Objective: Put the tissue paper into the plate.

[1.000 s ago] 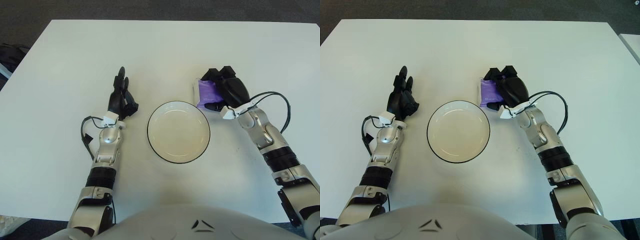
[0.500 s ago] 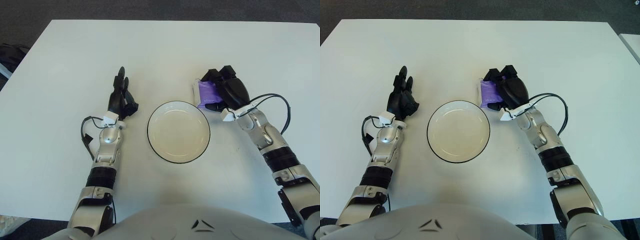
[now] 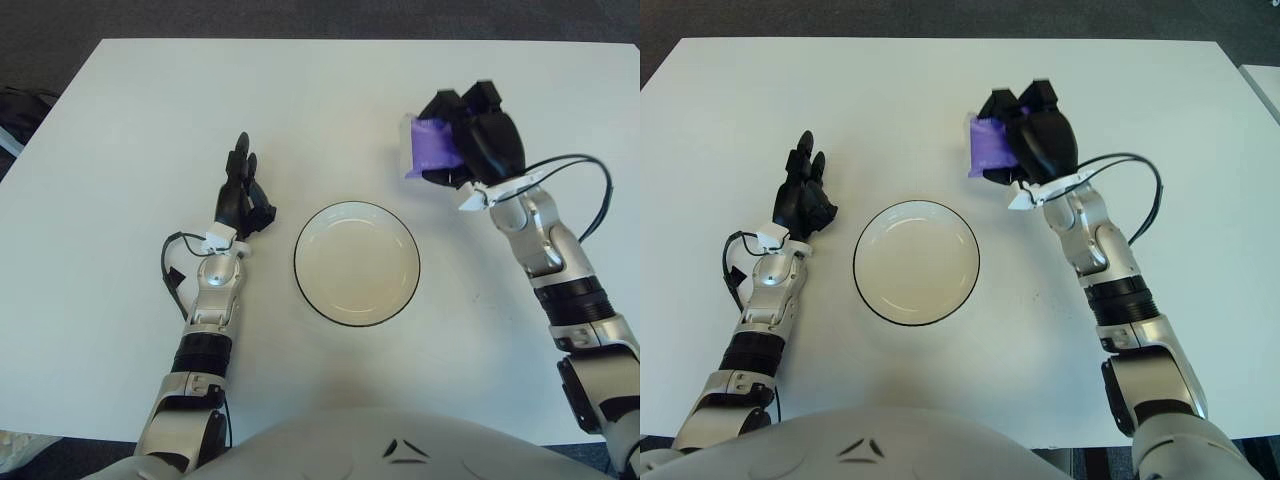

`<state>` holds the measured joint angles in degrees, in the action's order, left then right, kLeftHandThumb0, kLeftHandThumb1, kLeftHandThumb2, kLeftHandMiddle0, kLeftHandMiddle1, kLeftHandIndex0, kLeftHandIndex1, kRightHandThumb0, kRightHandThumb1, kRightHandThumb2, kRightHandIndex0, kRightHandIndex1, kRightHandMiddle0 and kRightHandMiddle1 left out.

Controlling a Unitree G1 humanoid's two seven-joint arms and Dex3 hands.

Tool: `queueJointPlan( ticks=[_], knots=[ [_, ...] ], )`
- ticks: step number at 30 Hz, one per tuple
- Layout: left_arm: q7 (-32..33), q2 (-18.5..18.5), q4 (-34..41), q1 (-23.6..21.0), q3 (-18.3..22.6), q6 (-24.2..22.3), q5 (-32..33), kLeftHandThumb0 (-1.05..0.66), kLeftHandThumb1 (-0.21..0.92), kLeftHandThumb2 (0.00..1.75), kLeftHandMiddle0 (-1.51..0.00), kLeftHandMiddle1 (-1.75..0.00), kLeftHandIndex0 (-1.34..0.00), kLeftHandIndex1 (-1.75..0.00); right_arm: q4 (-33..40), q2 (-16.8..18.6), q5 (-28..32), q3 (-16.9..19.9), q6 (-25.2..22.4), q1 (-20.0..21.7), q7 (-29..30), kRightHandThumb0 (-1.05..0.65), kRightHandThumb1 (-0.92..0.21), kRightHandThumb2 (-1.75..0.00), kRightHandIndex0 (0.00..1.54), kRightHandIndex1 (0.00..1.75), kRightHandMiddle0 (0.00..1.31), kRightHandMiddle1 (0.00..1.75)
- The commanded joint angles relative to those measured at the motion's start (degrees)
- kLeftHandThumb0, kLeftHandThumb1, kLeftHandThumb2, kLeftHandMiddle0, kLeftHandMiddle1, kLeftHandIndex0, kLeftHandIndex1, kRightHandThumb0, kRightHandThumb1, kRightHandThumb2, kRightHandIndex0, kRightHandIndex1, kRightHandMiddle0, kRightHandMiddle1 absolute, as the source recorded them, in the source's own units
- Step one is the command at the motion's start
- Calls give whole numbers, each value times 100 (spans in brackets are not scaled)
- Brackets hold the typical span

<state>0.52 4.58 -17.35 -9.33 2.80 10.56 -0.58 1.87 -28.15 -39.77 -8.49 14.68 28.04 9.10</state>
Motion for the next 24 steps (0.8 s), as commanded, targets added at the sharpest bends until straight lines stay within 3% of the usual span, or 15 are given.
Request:
queueJointPlan(
  ticks=[1, 9, 16, 24],
  knots=[
    [-27, -41, -466, 426, -4, -294, -2, -88, 92, 108, -19, 0, 0, -15, 425, 72, 133, 57, -96, 14, -276, -53, -17, -149, 122, 175, 73, 175],
    [-21, -46, -488, 433, -15, -297, -18, -88, 92, 108, -20, -1, 0, -14, 1198, 196, 570, 68, -730, 255, -1406, -52, -19, -147, 122, 175, 71, 175],
    [-4, -57, -456, 456, -37, -293, -46, -87, 92, 108, -20, -1, 0, -16, 1031, 226, 699, 115, -570, 560, -1533, -52, -18, -148, 120, 175, 72, 175],
    [4, -79, -412, 493, -56, -298, -49, -88, 92, 109, -19, 0, 0, -17, 1419, 401, 731, 45, -422, 318, -1486, -54, -14, -153, 113, 175, 75, 175]
  ],
)
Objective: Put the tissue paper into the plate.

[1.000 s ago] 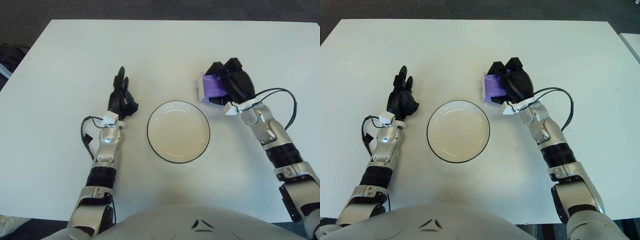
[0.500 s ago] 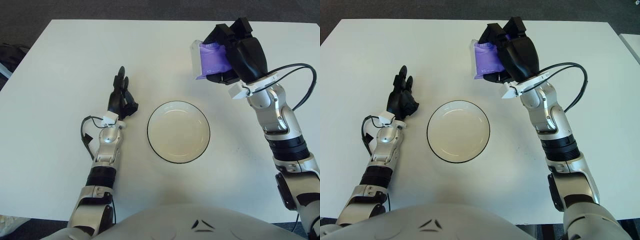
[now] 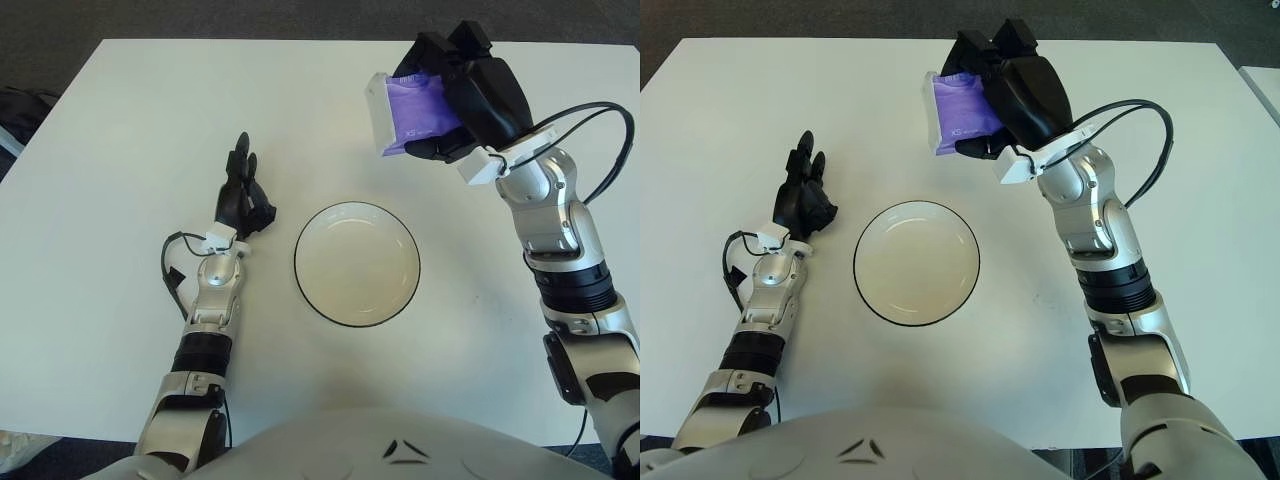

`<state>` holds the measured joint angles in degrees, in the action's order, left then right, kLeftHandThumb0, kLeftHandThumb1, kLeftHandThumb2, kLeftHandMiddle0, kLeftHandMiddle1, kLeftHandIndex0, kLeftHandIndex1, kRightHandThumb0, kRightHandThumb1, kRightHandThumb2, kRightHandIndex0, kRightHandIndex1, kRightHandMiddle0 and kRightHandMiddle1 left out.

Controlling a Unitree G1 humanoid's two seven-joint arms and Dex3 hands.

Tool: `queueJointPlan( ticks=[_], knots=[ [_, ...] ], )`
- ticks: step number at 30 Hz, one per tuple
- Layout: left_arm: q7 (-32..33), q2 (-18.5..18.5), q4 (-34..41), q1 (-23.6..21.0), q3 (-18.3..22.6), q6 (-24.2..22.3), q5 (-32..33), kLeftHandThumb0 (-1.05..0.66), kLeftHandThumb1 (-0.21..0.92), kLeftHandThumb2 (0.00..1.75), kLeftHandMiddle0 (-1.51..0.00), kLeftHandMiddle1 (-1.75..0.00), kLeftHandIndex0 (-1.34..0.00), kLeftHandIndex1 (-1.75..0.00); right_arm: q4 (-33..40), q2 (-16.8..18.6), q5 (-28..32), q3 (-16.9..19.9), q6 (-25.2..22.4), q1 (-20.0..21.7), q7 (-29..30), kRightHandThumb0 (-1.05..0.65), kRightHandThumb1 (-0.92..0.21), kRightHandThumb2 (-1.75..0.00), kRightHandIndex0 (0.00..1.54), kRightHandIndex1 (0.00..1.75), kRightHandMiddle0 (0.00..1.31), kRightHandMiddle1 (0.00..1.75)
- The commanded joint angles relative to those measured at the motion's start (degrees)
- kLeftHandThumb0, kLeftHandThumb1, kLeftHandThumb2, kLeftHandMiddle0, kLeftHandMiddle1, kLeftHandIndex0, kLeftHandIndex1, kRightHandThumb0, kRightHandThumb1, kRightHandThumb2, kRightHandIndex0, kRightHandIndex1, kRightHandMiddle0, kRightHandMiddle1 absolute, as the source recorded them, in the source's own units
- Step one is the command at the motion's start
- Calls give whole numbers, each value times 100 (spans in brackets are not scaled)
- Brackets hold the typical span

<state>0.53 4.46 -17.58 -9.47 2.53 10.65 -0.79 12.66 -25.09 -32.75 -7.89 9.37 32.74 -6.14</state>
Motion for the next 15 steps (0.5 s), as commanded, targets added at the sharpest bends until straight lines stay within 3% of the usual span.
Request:
queueJointPlan(
  ticks=[1, 3, 5, 8, 12, 15],
  knots=[
    [2, -70, -397, 506, -31, -303, -26, -88, 92, 109, -19, 0, 0, -17, 507, 109, 70, -46, 95, -272, -48, -54, -14, -154, 113, 175, 75, 175],
    [8, -75, -407, 503, -31, -309, -27, -88, 92, 109, -19, 0, 0, -17, 822, 64, 364, -84, -38, -447, -440, -55, -13, -155, 111, 175, 76, 175],
    [20, -77, -417, 499, -29, -314, -32, -88, 92, 109, -20, 0, 0, -18, 1086, -22, 779, -98, -229, -549, -945, -22, 2, -164, 105, 157, 76, 175],
    [29, -73, -421, 505, -30, -284, -45, -87, 92, 109, -21, -1, 0, -18, 1272, -153, 1259, -104, -381, -589, -1527, -7, 9, -168, 102, 147, 76, 175],
    [-6, -47, -433, 526, -41, -201, -54, -88, 92, 109, -21, -1, 0, -16, 1280, -261, 1818, -179, -256, -599, -2109, -2, 11, -170, 100, 145, 78, 175],
    [-1, -21, -513, 529, -56, -64, -97, -89, 92, 109, -20, 0, 0, -12, 1154, -246, 2088, -307, -20, -627, -2335, 0, 9, -172, 92, 159, 76, 173]
  ],
)
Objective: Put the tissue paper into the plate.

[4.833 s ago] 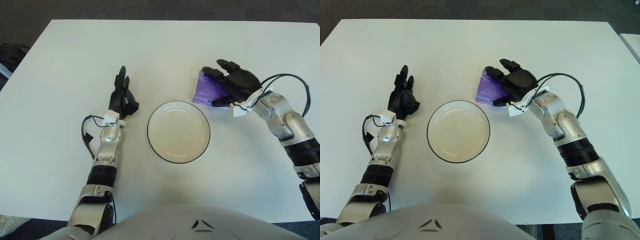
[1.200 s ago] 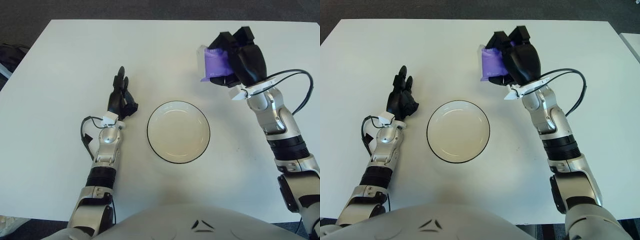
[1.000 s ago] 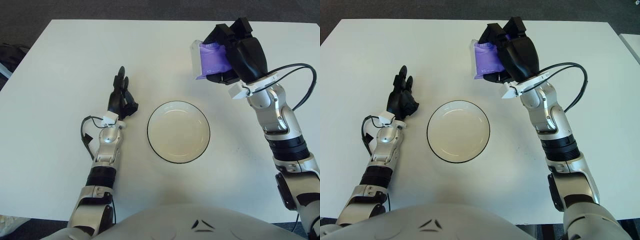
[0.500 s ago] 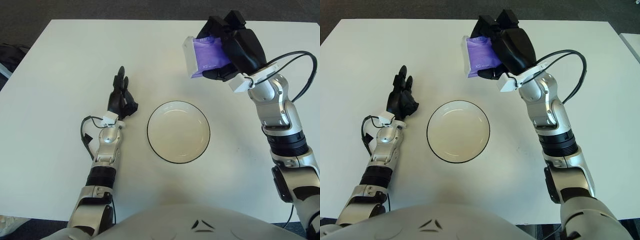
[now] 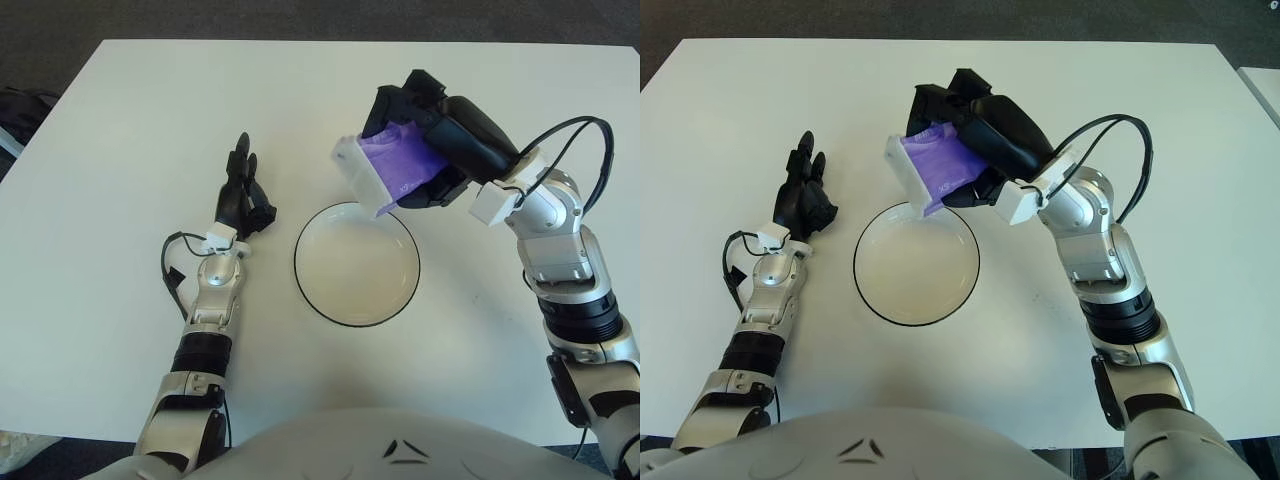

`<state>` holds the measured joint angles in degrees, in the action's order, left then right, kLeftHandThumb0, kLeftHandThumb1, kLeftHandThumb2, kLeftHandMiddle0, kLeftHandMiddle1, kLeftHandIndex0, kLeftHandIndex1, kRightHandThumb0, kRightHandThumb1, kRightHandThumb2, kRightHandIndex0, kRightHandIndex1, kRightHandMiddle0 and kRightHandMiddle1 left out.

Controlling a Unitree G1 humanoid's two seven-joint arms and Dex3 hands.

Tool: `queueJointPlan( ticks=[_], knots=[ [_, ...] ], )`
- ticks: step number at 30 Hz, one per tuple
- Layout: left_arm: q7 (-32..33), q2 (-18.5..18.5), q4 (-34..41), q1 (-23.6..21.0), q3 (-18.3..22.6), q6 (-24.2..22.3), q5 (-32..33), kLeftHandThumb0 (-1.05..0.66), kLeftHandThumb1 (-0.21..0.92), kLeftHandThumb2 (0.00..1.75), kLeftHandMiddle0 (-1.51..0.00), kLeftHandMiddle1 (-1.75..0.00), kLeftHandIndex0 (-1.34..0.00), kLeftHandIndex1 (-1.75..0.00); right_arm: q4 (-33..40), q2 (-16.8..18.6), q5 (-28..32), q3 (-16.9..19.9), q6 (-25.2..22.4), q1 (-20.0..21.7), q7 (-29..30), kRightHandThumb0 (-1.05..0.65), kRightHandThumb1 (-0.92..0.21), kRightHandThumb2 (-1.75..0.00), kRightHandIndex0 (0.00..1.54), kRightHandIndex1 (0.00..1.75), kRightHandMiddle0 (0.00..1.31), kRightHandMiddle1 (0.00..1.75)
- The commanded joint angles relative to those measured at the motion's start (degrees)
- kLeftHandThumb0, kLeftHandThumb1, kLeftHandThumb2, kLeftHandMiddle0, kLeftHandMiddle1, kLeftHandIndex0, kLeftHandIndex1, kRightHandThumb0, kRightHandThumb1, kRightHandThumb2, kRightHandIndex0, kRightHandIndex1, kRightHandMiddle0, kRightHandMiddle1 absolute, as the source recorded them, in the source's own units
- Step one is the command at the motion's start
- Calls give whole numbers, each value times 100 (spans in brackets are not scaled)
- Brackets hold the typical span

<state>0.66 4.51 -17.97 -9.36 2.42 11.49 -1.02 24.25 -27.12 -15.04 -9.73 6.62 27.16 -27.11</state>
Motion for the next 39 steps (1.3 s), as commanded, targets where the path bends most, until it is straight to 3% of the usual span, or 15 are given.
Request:
queueJointPlan(
  ticks=[1, 3, 5, 8, 14, 22, 39],
  knots=[
    [-7, -22, -501, 516, -50, -111, -86, -89, 92, 108, -20, 0, 0, -11, -36, -38, 370, -147, 310, -78, -284, 0, 9, -173, 90, 162, 76, 173],
    [1, 10, -788, 441, -34, 72, -107, -89, 92, 108, -19, 0, 0, -9, -49, -22, 398, -294, 471, -179, -368, 0, 8, -173, 88, 168, 76, 170],
    [-44, 48, -1137, 325, 6, 233, -65, -90, 92, 108, -18, 0, 0, -6, 465, -88, 212, -443, 391, -508, -448, 0, 8, -173, 87, 172, 77, 166],
    [-133, 66, -1275, 274, 33, 278, 21, -90, 92, 107, -17, 0, 0, -3, 698, -83, -28, -623, 369, -739, -464, 0, 6, -173, 85, 174, 72, 171],
    [-209, 55, -1283, 241, 45, 288, 110, -91, 92, 107, -17, 0, -1, -2, 763, -185, -360, -455, 645, -861, -337, 0, -2, -166, 82, 174, 62, 174],
    [-104, -21, -994, 282, -10, 214, 61, -91, 92, 107, -19, -1, -2, -3, 802, 85, -533, -566, 721, -1149, -82, 0, -7, -161, 79, 175, 56, 175],
    [-7, -116, -434, 429, -41, -370, 39, -90, 92, 111, -20, -1, 0, -18, 676, 351, -714, -687, 853, -1124, 21, 0, -11, -156, 76, 174, 53, 175]
  ],
)
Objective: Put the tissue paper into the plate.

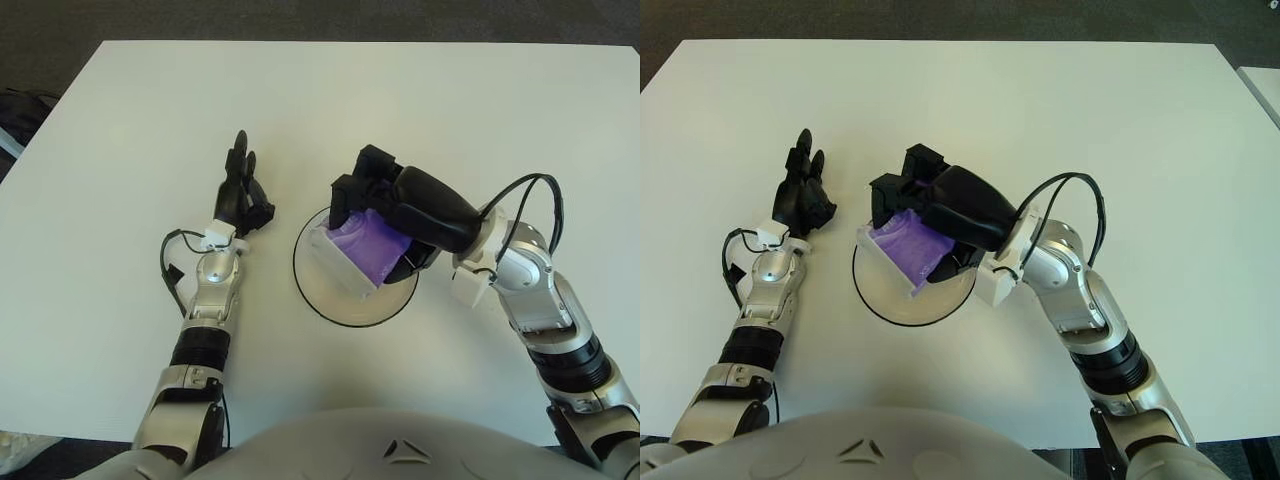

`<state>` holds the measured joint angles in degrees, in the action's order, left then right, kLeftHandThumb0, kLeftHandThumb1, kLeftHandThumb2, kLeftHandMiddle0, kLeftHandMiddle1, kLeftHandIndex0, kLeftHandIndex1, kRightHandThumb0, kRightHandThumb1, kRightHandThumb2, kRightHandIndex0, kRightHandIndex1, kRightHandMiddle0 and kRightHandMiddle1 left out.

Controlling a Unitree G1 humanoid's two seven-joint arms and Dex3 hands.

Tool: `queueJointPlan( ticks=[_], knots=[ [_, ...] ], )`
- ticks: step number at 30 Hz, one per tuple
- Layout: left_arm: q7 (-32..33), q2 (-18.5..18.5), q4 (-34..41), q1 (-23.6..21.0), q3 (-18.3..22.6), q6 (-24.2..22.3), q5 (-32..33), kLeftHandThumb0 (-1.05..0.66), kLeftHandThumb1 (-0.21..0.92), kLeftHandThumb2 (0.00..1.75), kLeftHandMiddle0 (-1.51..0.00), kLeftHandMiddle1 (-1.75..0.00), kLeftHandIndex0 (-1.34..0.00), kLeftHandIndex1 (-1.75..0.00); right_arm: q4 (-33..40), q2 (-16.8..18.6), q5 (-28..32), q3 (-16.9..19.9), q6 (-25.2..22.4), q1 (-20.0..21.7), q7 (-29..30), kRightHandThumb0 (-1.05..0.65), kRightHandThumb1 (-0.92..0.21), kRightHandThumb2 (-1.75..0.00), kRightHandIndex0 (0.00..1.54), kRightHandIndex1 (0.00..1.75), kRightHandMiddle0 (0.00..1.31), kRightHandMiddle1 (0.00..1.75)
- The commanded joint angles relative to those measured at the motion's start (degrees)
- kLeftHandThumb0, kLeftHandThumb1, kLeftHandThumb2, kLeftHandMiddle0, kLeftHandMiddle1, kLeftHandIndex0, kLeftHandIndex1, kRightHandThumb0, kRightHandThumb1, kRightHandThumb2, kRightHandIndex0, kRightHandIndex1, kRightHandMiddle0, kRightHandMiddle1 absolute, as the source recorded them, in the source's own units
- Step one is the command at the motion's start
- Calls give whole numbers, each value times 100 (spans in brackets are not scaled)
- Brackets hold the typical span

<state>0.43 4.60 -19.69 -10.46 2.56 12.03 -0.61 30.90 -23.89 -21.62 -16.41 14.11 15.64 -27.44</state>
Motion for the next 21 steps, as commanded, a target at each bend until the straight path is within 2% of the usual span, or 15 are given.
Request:
queueJointPlan(
  ticks=[1, 11, 16, 17, 18, 19, 20, 21],
  knots=[
    [17, -131, -237, 546, -53, -450, 0, -90, 92, 111, -20, -1, 0, -18, 6, 28, -59, -21, 115, 30, 56, 0, -12, -156, 76, 174, 53, 175],
    [74, -152, -144, 559, -59, -529, -51, -90, 92, 111, -21, -1, 0, -19, -142, 94, -130, -73, 293, 93, 137, 0, -12, -155, 76, 174, 53, 175],
    [76, -145, -194, 554, -46, -451, -52, -90, 92, 111, -20, -1, 0, -18, -315, 188, -176, -78, 475, 164, 292, 0, -8, -158, 79, 175, 58, 171],
    [70, -143, -215, 553, -41, -413, -47, -91, 92, 111, -20, -1, 0, -17, -336, 183, -204, -77, 490, 184, 295, -8, -20, -144, 70, 175, 54, 171],
    [66, -143, -228, 552, -39, -389, -44, -91, 92, 111, -19, 0, 0, -16, -347, 175, -224, -77, 497, 196, 290, -34, -46, -118, 49, 165, 35, 172],
    [57, -140, -253, 547, -38, -347, -41, -91, 92, 111, -19, 0, 0, -15, -309, 52, -232, -103, 418, 254, 85, -50, -63, -101, 36, 159, 23, 173],
    [50, -137, -263, 547, -38, -322, -40, -91, 92, 111, -18, 0, 0, -13, -275, -38, -233, -123, 357, 295, -69, -59, -68, -96, 29, 133, 18, 145],
    [43, -121, -316, 547, -56, -200, -71, -92, 92, 111, -17, 0, 0, -11, -257, -144, -239, -147, 351, 350, -219, -71, -77, -91, 21, 90, 12, 101]
  ],
)
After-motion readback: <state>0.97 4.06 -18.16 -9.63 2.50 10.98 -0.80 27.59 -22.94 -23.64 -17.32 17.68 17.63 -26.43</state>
